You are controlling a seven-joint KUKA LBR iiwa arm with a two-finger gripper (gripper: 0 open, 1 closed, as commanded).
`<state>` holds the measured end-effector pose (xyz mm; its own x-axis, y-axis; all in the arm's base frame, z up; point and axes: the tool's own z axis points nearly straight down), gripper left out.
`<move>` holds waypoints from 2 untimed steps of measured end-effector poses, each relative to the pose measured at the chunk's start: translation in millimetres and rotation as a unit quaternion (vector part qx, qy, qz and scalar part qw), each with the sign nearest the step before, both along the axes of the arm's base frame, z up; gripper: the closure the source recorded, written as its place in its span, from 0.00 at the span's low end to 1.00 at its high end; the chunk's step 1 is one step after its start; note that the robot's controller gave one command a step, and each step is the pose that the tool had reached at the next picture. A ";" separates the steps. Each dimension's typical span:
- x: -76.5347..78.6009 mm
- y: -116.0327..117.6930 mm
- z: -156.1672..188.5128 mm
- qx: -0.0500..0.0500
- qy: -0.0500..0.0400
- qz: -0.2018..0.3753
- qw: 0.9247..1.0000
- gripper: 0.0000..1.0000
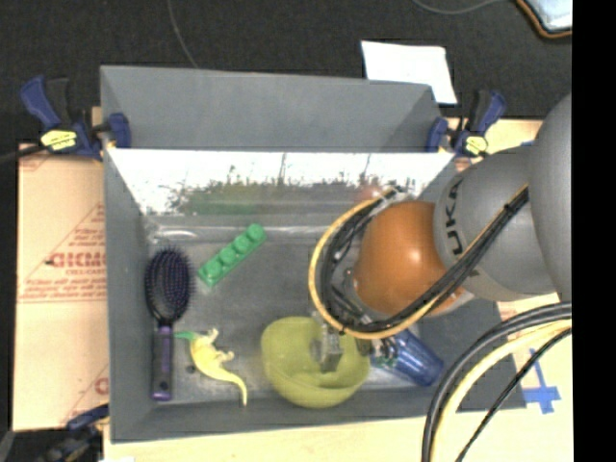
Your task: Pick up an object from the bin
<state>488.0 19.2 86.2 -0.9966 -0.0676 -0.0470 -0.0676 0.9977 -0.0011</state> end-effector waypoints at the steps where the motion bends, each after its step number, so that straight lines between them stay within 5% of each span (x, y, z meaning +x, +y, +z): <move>1: -0.3 0.1 -0.1 0.000 0.000 0.000 1.000 1.00; 2: -0.5 0.1 -0.3 0.000 0.001 0.001 1.000 1.00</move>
Offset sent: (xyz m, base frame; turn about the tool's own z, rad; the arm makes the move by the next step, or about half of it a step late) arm 0.0000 0.0000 0.0000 0.0000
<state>487.5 19.3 85.9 -0.9966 -0.0692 -0.0457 -0.0693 0.9976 -0.0011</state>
